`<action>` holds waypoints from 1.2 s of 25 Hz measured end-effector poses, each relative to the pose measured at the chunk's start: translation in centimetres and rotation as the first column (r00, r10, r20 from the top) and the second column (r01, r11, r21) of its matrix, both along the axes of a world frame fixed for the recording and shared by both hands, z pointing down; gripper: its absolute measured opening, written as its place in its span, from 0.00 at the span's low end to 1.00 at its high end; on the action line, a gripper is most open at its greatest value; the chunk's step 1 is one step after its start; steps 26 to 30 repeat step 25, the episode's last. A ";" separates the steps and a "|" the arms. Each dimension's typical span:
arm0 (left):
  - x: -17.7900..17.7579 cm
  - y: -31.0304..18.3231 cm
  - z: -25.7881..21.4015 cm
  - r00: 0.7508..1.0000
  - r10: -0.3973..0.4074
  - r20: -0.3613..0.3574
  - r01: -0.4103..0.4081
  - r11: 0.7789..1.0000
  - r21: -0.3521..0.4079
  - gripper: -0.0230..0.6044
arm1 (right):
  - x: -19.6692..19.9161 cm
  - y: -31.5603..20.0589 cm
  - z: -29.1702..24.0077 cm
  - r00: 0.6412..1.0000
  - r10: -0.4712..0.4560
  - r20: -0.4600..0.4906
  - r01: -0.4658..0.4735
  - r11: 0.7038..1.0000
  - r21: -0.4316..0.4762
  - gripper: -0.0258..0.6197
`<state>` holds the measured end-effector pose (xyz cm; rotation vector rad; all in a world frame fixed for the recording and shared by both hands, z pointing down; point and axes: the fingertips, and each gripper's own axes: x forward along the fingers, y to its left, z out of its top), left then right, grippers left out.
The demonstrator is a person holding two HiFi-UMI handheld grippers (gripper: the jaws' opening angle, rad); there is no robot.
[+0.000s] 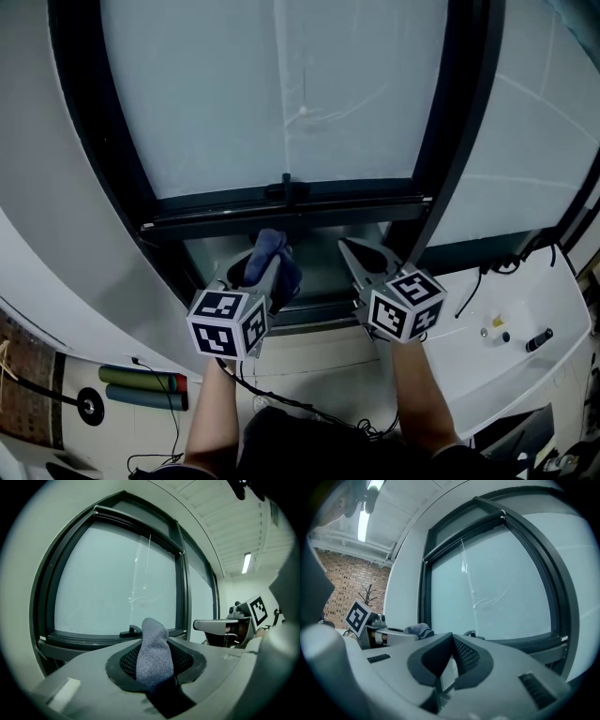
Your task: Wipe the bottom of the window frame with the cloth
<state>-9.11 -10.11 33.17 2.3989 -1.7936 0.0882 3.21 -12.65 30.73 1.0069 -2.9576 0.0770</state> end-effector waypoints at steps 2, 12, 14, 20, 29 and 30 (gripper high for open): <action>0.0 0.4 0.2 1.000 -0.003 -0.001 0.003 1.000 -0.004 0.24 | -0.1 0.3 0.2 1.000 -0.007 -0.004 0.007 1.000 0.001 0.04; 0.2 1.2 0.1 1.000 -0.007 0.009 0.007 1.000 -0.003 0.24 | -0.1 1.2 0.1 1.000 -0.027 -0.014 0.027 1.000 0.010 0.04; 0.2 1.3 0.1 1.000 -0.007 0.014 0.008 1.000 -0.002 0.24 | -0.2 1.4 0.1 1.000 -0.027 -0.014 0.027 1.000 0.014 0.04; 0.3 1.6 0.0 1.000 -0.001 0.017 0.001 1.000 -0.002 0.24 | -0.1 1.5 -0.1 1.000 -0.027 -0.016 0.027 0.999 0.020 0.04; 0.2 1.7 -0.2 1.000 -0.001 0.028 0.001 1.000 0.005 0.24 | -0.2 1.5 0.0 0.999 -0.024 -0.023 0.025 0.999 0.023 0.04; 0.2 1.7 -0.2 1.000 -0.001 0.028 0.001 1.000 0.005 0.24 | -0.2 1.5 0.0 0.999 -0.024 -0.023 0.025 0.999 0.023 0.04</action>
